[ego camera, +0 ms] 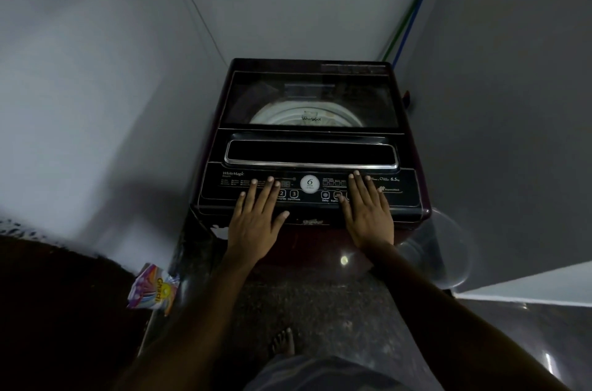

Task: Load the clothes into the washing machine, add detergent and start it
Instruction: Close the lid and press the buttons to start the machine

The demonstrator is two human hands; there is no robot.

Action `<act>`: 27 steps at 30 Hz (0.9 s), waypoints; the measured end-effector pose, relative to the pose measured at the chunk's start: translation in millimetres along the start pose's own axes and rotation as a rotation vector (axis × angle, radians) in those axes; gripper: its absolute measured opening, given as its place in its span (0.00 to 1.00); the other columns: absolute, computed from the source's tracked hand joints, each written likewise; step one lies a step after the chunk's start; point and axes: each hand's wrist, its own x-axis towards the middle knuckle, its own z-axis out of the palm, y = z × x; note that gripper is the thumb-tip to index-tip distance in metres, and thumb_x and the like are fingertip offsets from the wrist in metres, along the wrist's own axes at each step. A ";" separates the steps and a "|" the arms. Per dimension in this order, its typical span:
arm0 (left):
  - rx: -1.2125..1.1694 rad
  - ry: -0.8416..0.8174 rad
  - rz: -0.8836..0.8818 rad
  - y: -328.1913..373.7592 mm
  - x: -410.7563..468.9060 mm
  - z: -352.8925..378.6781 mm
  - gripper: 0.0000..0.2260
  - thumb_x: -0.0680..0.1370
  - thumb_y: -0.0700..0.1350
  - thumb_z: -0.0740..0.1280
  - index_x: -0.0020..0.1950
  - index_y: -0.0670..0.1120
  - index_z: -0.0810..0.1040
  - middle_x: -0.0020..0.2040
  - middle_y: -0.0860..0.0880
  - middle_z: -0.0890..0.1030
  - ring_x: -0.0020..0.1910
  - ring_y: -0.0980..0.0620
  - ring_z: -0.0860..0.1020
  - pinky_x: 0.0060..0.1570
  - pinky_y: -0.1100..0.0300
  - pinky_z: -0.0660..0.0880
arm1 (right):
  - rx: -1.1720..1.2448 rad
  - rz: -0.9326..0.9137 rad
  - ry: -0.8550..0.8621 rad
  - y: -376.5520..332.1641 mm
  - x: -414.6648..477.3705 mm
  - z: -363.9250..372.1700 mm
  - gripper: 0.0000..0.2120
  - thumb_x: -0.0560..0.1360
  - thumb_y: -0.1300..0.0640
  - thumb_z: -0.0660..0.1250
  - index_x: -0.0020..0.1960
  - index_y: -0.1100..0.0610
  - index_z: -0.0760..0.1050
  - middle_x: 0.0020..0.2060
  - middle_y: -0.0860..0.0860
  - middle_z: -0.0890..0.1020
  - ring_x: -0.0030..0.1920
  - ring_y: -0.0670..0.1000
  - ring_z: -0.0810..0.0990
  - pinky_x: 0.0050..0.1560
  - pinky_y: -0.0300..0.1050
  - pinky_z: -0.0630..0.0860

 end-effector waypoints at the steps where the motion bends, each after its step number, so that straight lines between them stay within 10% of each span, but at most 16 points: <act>1: 0.004 -0.002 0.019 -2.5 -2.7 -0.9 0.31 0.82 0.63 0.45 0.80 0.49 0.50 0.80 0.51 0.50 0.79 0.45 0.48 0.75 0.47 0.49 | 0.002 -0.005 -0.004 2.9 -4.2 -0.1 0.28 0.82 0.40 0.44 0.78 0.51 0.47 0.78 0.45 0.50 0.77 0.45 0.43 0.77 0.47 0.44; 9: -0.059 -0.003 -0.012 -4.2 -3.4 -3.8 0.33 0.80 0.58 0.60 0.75 0.35 0.61 0.78 0.37 0.57 0.77 0.41 0.56 0.74 0.46 0.55 | 0.029 0.041 -0.057 22.4 -12.8 -6.6 0.40 0.76 0.29 0.43 0.79 0.53 0.42 0.78 0.49 0.47 0.78 0.48 0.42 0.77 0.49 0.43; 27: 0.028 0.100 0.029 -17.1 -6.8 9.9 0.35 0.79 0.63 0.57 0.78 0.42 0.56 0.80 0.45 0.53 0.79 0.48 0.50 0.76 0.46 0.52 | -0.014 0.062 -0.034 23.8 -8.5 -2.6 0.40 0.74 0.28 0.44 0.78 0.49 0.41 0.78 0.49 0.46 0.77 0.49 0.39 0.77 0.52 0.42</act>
